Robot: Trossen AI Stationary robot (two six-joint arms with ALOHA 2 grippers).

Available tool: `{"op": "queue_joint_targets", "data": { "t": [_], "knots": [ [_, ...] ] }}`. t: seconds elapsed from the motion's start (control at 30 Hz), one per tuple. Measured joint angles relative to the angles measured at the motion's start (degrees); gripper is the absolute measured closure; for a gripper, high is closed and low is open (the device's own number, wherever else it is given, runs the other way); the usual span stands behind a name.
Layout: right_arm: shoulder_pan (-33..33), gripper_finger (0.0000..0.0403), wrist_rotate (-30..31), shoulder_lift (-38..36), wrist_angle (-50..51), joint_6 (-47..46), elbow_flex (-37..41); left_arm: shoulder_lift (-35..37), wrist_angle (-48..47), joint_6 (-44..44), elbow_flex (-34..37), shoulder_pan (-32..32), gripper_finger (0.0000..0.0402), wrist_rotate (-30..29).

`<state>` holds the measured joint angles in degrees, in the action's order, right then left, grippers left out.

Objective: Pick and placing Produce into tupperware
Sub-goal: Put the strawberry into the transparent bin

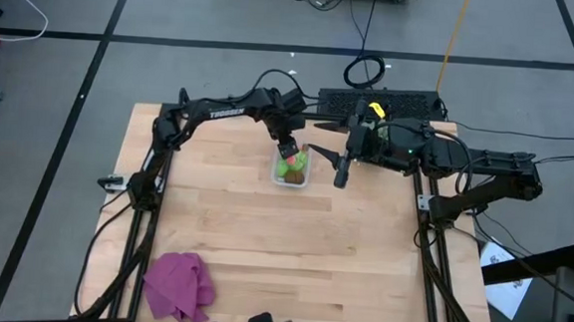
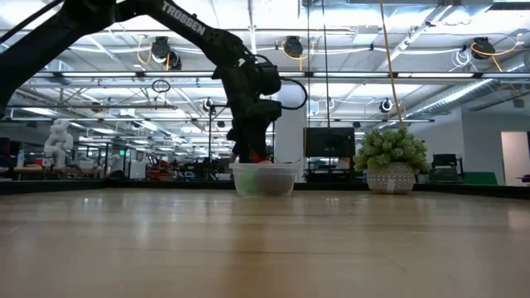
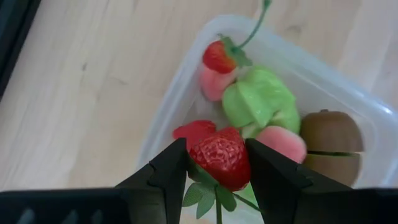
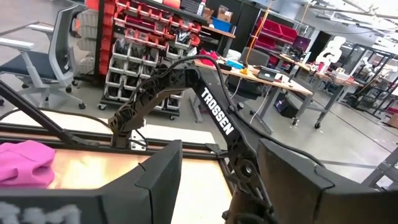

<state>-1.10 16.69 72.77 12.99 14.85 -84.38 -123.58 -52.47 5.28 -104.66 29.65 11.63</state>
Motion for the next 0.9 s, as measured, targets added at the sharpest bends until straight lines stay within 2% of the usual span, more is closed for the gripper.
{"op": "queue_joint_targets", "data": {
  "t": [0.27, 0.7, 0.9],
  "knots": [
    [0.0, 0.0202, 0.0, 0.0, 0.2, 0.2, 0.0, -3.5, 0.1, -0.3, 0.0, 0.3, 0.0247, 0.7],
    [0.0, 0.0202, 0.0, 0.0, 0.2, 1.0, 0.0, -3.7, 2.2, -0.1, 0.0, 0.7, 0.0247, -0.1],
    [0.0, 0.0202, -0.1, 0.0, 0.2, 1.1, 0.0, -3.7, 2.7, 0.3, 0.0, 0.7, 0.0218, 0.6]
  ]
}}
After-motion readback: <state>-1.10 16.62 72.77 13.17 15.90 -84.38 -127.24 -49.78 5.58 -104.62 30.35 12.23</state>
